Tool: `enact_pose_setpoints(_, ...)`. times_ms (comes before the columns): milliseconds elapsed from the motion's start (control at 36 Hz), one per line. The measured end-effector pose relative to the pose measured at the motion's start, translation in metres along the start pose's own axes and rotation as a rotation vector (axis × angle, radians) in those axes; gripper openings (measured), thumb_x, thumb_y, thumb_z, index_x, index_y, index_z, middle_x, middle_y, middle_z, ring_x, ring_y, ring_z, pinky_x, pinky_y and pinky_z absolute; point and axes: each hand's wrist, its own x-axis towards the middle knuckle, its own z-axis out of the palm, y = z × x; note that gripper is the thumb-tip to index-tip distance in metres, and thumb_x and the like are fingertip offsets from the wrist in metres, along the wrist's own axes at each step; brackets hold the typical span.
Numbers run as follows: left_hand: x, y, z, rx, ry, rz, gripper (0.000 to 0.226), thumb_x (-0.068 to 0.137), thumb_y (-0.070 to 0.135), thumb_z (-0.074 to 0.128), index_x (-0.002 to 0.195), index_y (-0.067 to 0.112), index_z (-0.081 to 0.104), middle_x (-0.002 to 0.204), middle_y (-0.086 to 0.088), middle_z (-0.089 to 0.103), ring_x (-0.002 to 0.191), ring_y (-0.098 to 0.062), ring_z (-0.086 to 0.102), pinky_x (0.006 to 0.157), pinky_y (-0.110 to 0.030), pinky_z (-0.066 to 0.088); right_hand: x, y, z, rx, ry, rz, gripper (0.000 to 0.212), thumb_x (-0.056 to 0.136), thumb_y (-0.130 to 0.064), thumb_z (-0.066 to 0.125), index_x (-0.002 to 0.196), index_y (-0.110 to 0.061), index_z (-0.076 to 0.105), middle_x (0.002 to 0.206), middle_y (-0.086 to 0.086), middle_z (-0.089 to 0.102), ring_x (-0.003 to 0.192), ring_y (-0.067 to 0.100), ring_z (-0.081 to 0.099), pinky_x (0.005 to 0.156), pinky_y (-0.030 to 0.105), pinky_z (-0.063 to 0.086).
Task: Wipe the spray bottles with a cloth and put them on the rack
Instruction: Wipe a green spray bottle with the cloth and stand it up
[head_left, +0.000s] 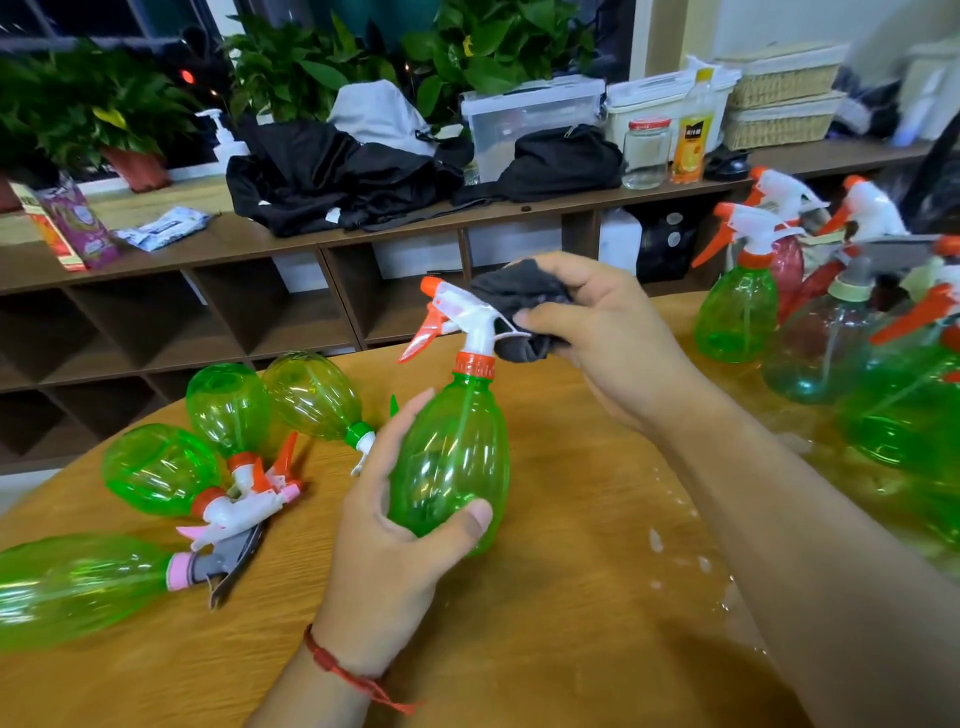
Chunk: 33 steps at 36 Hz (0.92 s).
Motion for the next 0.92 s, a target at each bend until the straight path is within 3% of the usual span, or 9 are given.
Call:
enact_pose_setpoints(139,0.005,-0.002,-0.006,0.022,0.029,-0.012,0.088,0.067,0.018,0.092,0.147,0.038,0.059,0.136,0.015,0.069,0.119,-0.012,0.071,0.089,-0.023,0.06,0.001,-0.001,-0.011,-0.068,-0.001,-0.004,0.032,0.077,0.002,0.062,0.091,-0.021,0.079,0.089,0.005,0.075,0.086,0.021,0.069,0.076,0.037,0.052)
enact_pose_setpoints(250,0.001,-0.004,-0.002,0.082,-0.101,-0.02,0.087,0.07,0.007,0.087,0.148,0.035,0.059,0.135,0.01,0.071,0.12,-0.013,0.071,0.094,-0.021,0.056,0.001,-0.005,0.0,-0.025,0.06,-0.112,0.041,0.089,0.018,0.062,0.111,-0.014,0.076,0.1,-0.007,0.08,0.097,0.01,0.074,0.085,0.028,0.057)
enact_pose_setpoints(361,-0.002,-0.006,0.0,0.086,-0.155,-0.036,0.088,0.07,0.006,0.087,0.148,0.036,0.059,0.135,0.008,0.071,0.121,-0.016,0.071,0.094,-0.021,0.056,-0.001,-0.003,0.002,-0.181,0.045,-0.151,0.046,0.083,0.026,0.059,0.101,-0.012,0.079,0.113,0.002,0.079,0.112,0.014,0.073,0.096,0.03,0.058)
enact_pose_setpoints(472,0.0,-0.008,0.0,0.033,-0.095,-0.048,0.085,0.069,0.015,0.091,0.145,0.04,0.061,0.134,0.007,0.072,0.12,-0.018,0.072,0.093,-0.027,0.059,-0.002,-0.007,-0.007,-0.233,0.028,-0.132,0.053,0.079,0.028,0.049,0.083,-0.015,0.078,0.101,0.0,0.08,0.1,0.018,0.074,0.075,0.029,0.059)
enact_pose_setpoints(556,0.004,-0.008,-0.003,0.012,-0.023,-0.041,0.085,0.066,0.029,0.092,0.144,0.046,0.061,0.136,0.009,0.071,0.121,-0.019,0.071,0.094,-0.034,0.061,-0.003,-0.011,-0.016,-0.256,-0.007,-0.098,0.051,0.072,0.023,0.046,0.079,-0.015,0.078,0.092,0.006,0.08,0.091,0.03,0.074,0.064,0.034,0.057)
enact_pose_setpoints(667,0.003,-0.005,-0.003,0.054,-0.093,-0.008,0.086,0.07,0.013,0.09,0.145,0.045,0.06,0.135,0.007,0.071,0.12,-0.018,0.072,0.094,-0.026,0.059,0.0,-0.006,-0.01,-0.199,0.106,-0.134,0.048,0.081,0.023,0.054,0.097,-0.014,0.08,0.097,0.006,0.081,0.091,0.021,0.076,0.076,0.03,0.059)
enact_pose_setpoints(750,-0.001,-0.007,0.0,0.068,-0.119,0.006,0.087,0.07,0.009,0.088,0.145,0.043,0.06,0.136,0.006,0.071,0.12,-0.02,0.071,0.093,-0.024,0.057,-0.001,-0.001,0.002,-0.12,0.064,-0.091,0.042,0.082,0.014,0.057,0.108,-0.012,0.079,0.105,0.007,0.08,0.095,0.025,0.075,0.081,0.038,0.059)
enact_pose_setpoints(917,0.007,-0.004,-0.01,0.061,0.004,-0.005,0.086,0.067,0.03,0.093,0.145,0.048,0.059,0.137,0.016,0.068,0.121,-0.012,0.07,0.092,-0.027,0.061,-0.003,-0.006,-0.008,-0.247,0.011,-0.084,0.054,0.081,0.022,0.052,0.087,-0.024,0.081,0.097,0.008,0.08,0.097,0.026,0.076,0.081,0.038,0.062)
